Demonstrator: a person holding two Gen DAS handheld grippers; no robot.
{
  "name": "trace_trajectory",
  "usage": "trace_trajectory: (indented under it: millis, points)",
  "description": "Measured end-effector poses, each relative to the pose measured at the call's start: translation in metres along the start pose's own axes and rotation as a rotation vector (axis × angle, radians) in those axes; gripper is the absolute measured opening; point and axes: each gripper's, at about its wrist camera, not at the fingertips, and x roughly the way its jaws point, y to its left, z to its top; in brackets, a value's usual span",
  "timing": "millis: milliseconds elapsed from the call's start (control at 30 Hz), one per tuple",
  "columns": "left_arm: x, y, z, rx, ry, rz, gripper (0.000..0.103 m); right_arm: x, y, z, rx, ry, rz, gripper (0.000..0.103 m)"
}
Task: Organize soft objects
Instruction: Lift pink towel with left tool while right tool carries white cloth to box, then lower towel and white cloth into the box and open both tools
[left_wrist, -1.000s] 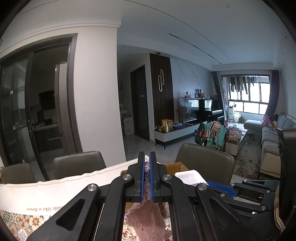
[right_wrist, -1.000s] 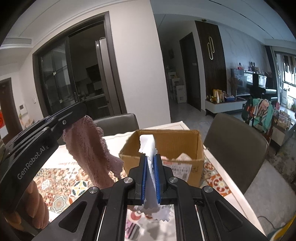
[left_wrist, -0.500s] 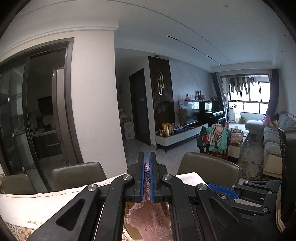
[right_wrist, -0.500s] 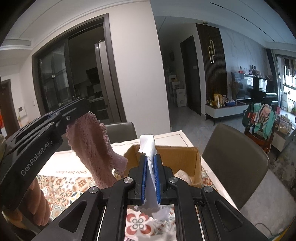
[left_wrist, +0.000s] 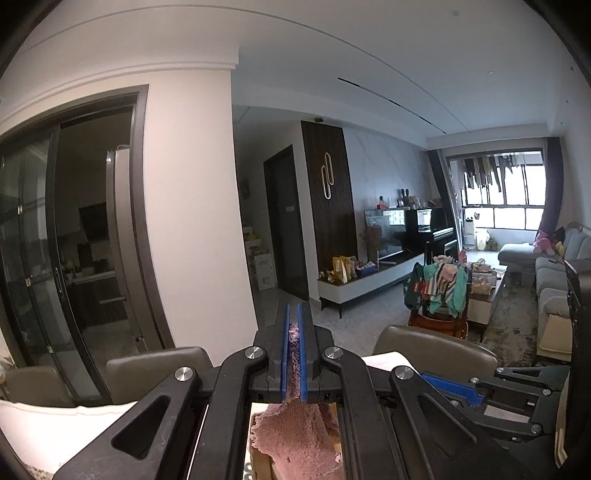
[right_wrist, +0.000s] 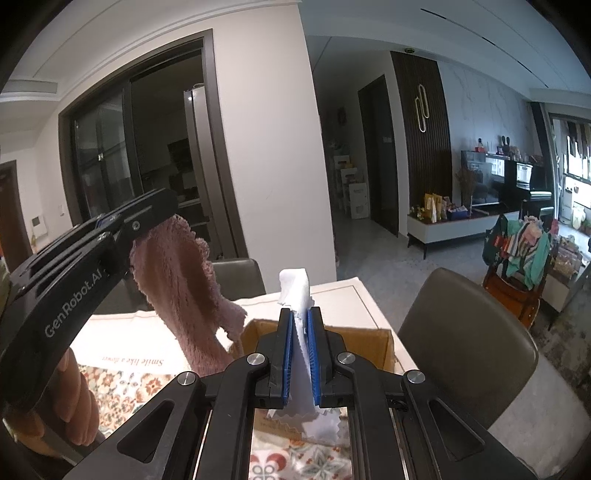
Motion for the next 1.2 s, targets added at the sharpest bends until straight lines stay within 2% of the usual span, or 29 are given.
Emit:
trace_trajectory:
  millis: [267,500,833,1200]
  points:
    - [0.031,-0.003,0.000,0.024,-0.002,0.001,0.006,0.020,-0.006,0.007,0.003,0.006,-0.005,0.010]
    - [0.061,-0.001,-0.020,0.012,0.042,-0.030,0.007,0.047,-0.016,-0.002,0.019,0.048,-0.015,0.010]
    - [0.104,-0.003,-0.070,0.002,0.204,-0.096,0.007,0.081,-0.030,-0.028,0.038,0.138,-0.037,0.010]
    - [0.118,-0.005,-0.124,-0.002,0.372,-0.160,0.007,0.111,-0.034,-0.064,0.038,0.257,-0.036,0.010]
